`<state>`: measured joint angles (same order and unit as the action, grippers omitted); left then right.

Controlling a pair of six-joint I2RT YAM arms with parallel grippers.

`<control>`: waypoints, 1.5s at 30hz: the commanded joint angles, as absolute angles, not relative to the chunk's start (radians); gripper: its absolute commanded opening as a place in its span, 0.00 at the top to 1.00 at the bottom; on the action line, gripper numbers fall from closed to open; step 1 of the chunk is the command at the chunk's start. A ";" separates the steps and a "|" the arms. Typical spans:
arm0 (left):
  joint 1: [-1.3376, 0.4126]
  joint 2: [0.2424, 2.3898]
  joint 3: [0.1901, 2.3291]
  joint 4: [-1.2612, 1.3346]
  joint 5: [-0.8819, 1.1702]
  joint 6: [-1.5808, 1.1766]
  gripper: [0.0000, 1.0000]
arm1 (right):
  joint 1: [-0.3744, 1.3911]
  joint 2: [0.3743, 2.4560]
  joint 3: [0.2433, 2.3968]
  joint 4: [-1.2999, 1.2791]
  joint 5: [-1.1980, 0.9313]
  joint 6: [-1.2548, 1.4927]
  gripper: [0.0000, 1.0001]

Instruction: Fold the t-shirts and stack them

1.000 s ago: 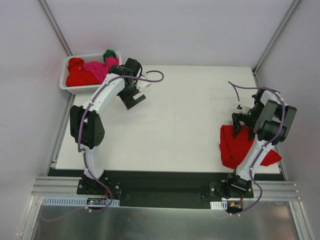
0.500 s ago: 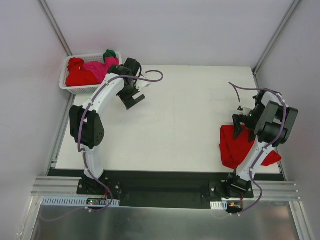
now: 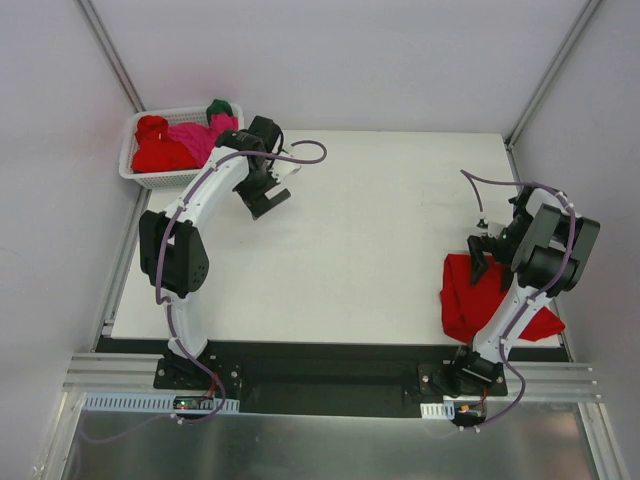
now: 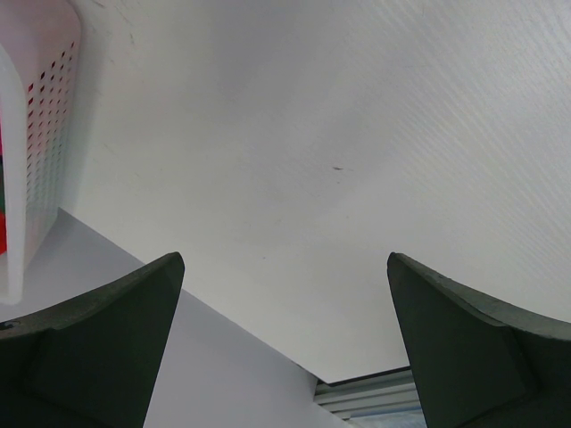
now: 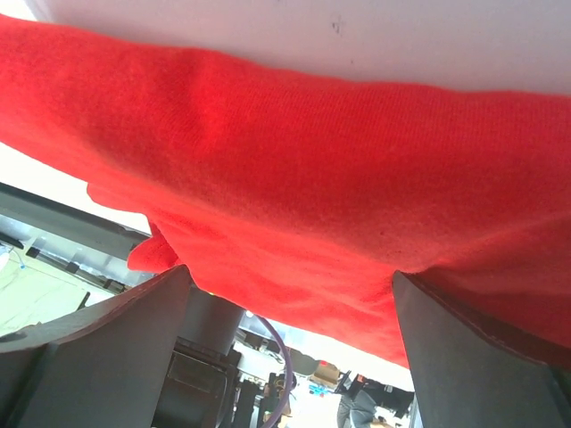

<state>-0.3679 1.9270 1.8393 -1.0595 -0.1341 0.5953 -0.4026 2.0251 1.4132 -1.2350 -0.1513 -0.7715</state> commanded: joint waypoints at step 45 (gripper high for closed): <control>-0.034 1.852 2.249 -0.950 0.087 0.150 0.01 | 0.238 1.893 2.174 -1.104 0.085 -0.855 0.00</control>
